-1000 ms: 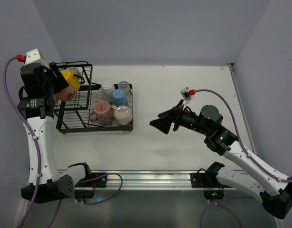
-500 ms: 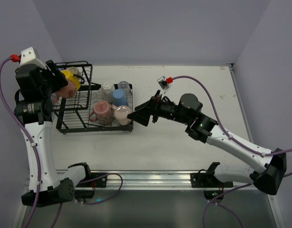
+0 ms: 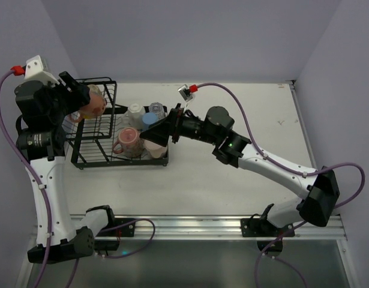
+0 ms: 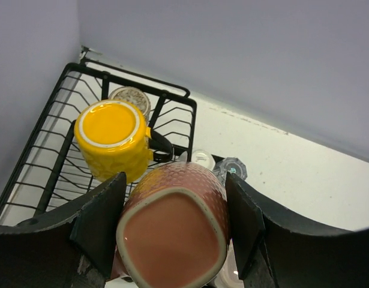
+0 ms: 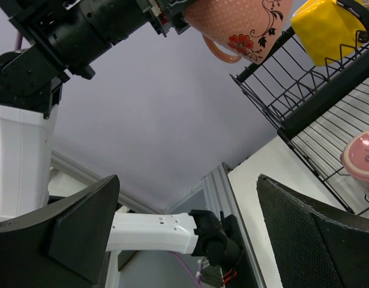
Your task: Unload the cups from the dish rack
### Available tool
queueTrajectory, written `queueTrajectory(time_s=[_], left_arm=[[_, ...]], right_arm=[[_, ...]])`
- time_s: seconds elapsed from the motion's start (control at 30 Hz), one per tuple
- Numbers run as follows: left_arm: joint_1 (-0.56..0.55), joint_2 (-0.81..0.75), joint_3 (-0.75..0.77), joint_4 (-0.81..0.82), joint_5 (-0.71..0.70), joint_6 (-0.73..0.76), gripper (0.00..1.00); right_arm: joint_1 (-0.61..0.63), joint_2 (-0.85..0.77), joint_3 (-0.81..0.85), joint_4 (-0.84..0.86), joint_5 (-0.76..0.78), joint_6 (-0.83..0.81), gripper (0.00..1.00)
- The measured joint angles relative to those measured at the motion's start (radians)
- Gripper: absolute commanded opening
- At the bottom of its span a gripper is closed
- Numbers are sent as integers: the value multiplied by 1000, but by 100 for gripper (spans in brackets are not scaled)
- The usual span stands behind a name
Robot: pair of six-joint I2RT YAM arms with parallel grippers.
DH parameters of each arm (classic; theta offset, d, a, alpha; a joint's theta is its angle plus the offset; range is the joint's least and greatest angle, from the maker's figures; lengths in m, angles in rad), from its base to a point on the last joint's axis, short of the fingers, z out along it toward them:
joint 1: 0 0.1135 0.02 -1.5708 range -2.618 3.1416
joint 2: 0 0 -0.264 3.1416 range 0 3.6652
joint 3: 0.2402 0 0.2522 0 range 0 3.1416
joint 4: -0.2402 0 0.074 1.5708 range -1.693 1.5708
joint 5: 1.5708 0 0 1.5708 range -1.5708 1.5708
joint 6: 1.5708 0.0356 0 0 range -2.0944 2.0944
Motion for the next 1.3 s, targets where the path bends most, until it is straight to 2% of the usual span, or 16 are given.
queueTrajectory(time_s=[0.13,0.37,0.77,0.87,0.93,0.97,1.0,1.07,1.1,1.13,1.2,1.23,1.3], left_arm=[[0,-27,-16,48,75,-37,0],[-5,-114,-134,176,296,-153,0],[-67,-196,-342,430,549,-356,0],[-80,-227,-407,506,592,-410,0],[-89,-245,-448,559,615,-446,0],[-93,-253,-467,589,624,-467,0],[-99,-262,-488,624,633,-489,0],[-108,-282,-527,689,646,-532,0],[-112,-291,-543,709,647,-546,0],[-113,-297,-556,725,647,-557,3],[-115,-307,-583,759,645,-597,23],[-117,-310,-590,776,645,-618,55],[-125,-312,-597,792,650,-652,94]], right_arm=[[0,65,56,10,-5,9,99],[0,138,141,21,-16,10,99],[0,165,171,29,9,10,97],[0,165,171,40,13,10,85],[0,165,169,62,17,16,74],[0,165,161,86,18,20,65],[0,164,152,111,18,26,51],[0,164,127,156,17,43,46],[0,164,116,172,12,55,37],[0,164,106,194,8,63,32],[1,164,90,241,-10,96,19],[1,164,80,269,-23,111,3],[5,156,47,359,-45,144,0]])
